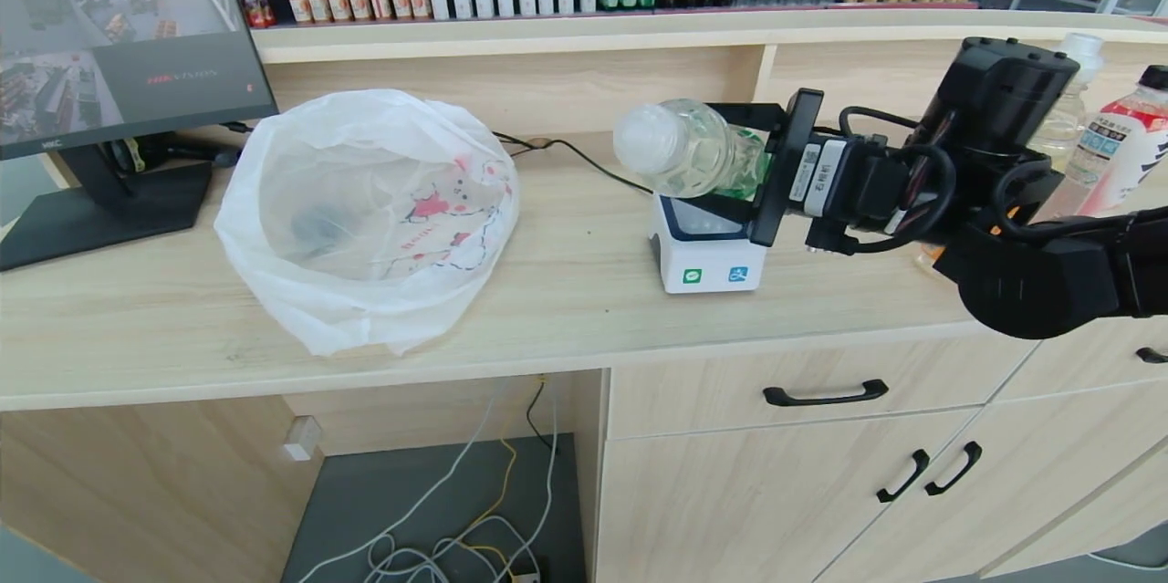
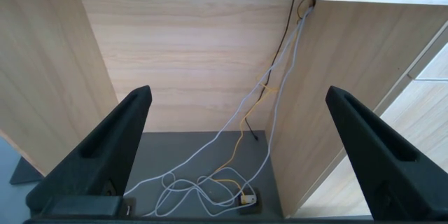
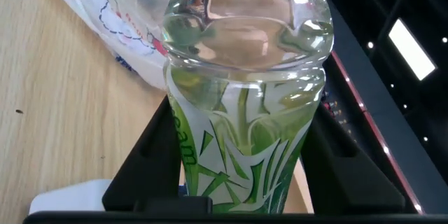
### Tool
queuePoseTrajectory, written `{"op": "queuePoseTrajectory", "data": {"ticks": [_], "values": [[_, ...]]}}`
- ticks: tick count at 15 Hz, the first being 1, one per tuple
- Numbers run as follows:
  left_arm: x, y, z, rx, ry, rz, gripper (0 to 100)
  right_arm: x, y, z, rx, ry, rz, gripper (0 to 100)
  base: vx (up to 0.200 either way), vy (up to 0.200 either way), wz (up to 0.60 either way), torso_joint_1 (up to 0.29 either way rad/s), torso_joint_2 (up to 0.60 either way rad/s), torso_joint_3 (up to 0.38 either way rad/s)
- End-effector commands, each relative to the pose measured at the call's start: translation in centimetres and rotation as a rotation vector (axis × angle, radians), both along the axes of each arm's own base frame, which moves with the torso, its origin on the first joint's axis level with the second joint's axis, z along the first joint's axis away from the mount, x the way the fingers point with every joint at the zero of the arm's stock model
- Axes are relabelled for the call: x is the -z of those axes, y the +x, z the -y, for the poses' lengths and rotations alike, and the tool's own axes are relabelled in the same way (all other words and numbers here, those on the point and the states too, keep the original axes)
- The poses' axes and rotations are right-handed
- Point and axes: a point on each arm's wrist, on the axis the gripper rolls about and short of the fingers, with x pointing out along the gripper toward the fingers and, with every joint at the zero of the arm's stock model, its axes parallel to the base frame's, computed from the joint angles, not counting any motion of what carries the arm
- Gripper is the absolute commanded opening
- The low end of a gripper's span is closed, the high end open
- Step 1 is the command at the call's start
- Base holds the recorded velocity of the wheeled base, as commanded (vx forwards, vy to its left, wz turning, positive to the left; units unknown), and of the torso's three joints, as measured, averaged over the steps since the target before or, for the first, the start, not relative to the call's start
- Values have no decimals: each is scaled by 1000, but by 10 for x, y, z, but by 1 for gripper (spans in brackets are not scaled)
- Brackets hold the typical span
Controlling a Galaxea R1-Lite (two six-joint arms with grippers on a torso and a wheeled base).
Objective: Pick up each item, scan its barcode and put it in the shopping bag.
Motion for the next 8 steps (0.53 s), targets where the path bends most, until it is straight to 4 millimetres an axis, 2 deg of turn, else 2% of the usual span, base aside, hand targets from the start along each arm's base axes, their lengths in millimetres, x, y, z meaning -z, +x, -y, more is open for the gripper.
{"op": "queuePoseTrajectory", "data": {"ticks": [1,8], "values": [[0,0,0,0,0,0,100,3,0,-3,-7,-6,-3,0,0,0,0,0,0,0],[0,0,0,-1,0,0,100,7,-4,-2,-6,-19,-3,0,0,0,0,0,0,0]]}}
